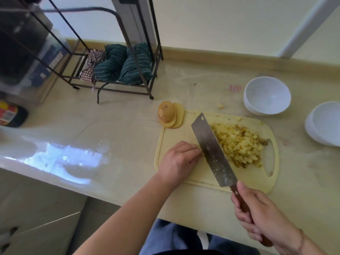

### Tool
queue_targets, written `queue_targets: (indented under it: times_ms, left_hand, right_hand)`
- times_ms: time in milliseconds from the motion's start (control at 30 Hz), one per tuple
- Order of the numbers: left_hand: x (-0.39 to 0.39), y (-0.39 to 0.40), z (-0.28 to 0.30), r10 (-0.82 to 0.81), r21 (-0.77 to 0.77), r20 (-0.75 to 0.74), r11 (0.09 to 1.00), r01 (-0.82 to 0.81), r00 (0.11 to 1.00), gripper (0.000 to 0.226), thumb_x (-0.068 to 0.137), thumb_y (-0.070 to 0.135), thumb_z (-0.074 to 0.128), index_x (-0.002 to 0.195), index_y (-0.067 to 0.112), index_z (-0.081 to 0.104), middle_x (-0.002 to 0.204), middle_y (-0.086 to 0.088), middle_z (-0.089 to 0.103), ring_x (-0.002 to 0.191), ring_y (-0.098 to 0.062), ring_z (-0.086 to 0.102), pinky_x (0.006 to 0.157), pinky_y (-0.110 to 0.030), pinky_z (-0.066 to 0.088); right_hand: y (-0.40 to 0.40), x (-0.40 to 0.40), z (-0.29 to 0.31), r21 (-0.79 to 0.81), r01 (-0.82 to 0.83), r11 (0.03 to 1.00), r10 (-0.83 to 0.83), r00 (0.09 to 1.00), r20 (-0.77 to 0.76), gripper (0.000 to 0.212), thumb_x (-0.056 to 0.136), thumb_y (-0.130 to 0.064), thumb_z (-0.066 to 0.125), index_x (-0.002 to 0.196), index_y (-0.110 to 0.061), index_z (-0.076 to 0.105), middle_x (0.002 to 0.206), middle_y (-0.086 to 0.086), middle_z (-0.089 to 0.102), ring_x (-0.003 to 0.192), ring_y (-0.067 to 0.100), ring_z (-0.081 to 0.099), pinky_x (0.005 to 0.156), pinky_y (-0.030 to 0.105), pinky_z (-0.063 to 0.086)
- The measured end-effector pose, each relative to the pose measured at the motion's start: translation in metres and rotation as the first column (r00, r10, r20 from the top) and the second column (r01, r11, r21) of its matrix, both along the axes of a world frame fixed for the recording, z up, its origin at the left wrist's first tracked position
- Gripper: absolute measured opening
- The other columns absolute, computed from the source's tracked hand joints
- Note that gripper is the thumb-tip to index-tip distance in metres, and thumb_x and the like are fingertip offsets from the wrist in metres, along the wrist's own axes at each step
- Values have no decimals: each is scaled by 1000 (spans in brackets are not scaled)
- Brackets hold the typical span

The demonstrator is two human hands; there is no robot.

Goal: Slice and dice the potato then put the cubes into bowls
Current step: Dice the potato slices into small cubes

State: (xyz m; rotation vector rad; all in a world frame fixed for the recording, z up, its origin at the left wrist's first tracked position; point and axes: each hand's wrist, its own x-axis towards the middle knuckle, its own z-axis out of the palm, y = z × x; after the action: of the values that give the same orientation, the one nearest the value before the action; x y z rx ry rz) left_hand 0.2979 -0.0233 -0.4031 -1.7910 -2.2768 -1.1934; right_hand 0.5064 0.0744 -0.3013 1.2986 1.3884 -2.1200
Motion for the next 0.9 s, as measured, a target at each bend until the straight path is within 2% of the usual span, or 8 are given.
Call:
queue_targets:
  times_ms: [100, 200, 267, 333, 400, 467, 600, 900]
  left_hand:
    - [2, -6, 10, 38, -48, 38, 998, -36, 999, 20, 92, 14, 62, 94, 6, 80, 94, -5, 76, 84, -21, 67, 77, -30, 56]
    - [5, -24, 30, 194, -37, 136, 981, -191, 972, 21, 89, 0, 60, 99, 7, 76, 102, -3, 71, 94, -15, 65, 80, -30, 56]
    - [9, -34, 51, 356, 22, 225, 929, -370, 907, 24, 88, 0, 55, 102, 14, 68, 106, 2, 62, 98, -17, 62, 83, -31, 53]
    - [14, -38, 73, 387, 106, 212, 904, -415, 897, 19, 88, 9, 53, 104, 19, 57, 107, 5, 55, 99, -19, 57, 87, -28, 49]
    - [18, -34, 89, 265, 149, 85, 950, -276, 960, 15, 87, 13, 59, 100, 17, 55, 103, 0, 57, 96, -21, 55, 86, -29, 46]
    - [20, -22, 93, 119, 47, -46, 992, -117, 992, 10, 86, 21, 65, 93, 18, 59, 94, 1, 60, 90, -22, 55, 79, -34, 46]
    - [26, 7, 90, -7, -279, -81, 960, -16, 997, 21, 87, 42, 62, 78, 23, 65, 81, 10, 61, 82, -17, 53, 75, -38, 48]
    - [41, 63, 86, 28, -442, 28, 897, -13, 999, 30, 91, 42, 55, 78, 17, 64, 80, 0, 65, 81, -26, 58, 76, -32, 36]
  right_hand:
    - [10, 2, 15, 25, -13, 1000, 14, 999, -44, 51, 83, -64, 45, 64, -16, 47, 53, 7, 31, 38, 11, 21, 40, 17, 23]
    - [21, 5, 35, 271, -70, 960, 86, 995, -49, 64, 74, -82, 41, 60, -20, 43, 52, 3, 33, 39, 15, 24, 40, 21, 20]
    - [29, 10, 42, 608, -253, 753, 281, 958, 50, 80, 63, -97, 24, 59, -19, 42, 46, -2, 42, 40, 9, 36, 42, 23, 30]
    - [35, 15, 48, 787, -453, 418, 431, 862, 267, 72, 71, -90, 8, 68, -27, 44, 54, -4, 53, 51, 9, 51, 49, 21, 36]
    - [39, 16, 53, 793, -589, 158, 462, 753, 468, 57, 83, -78, 8, 84, -33, 43, 72, -6, 60, 69, 10, 62, 58, 26, 44]
    - [41, 15, 52, 754, -657, 6, 472, 667, 577, 51, 91, -72, 15, 98, -33, 47, 88, -5, 66, 82, 15, 67, 65, 31, 48]
    - [43, 17, 45, 707, -699, -102, 483, 587, 650, 55, 94, -69, 18, 110, -29, 51, 94, -4, 68, 84, 18, 68, 62, 34, 45]
    - [37, 8, 52, 666, -722, -189, 473, 527, 706, 55, 97, -66, 19, 113, -22, 48, 99, -2, 67, 86, 20, 68, 58, 34, 39]
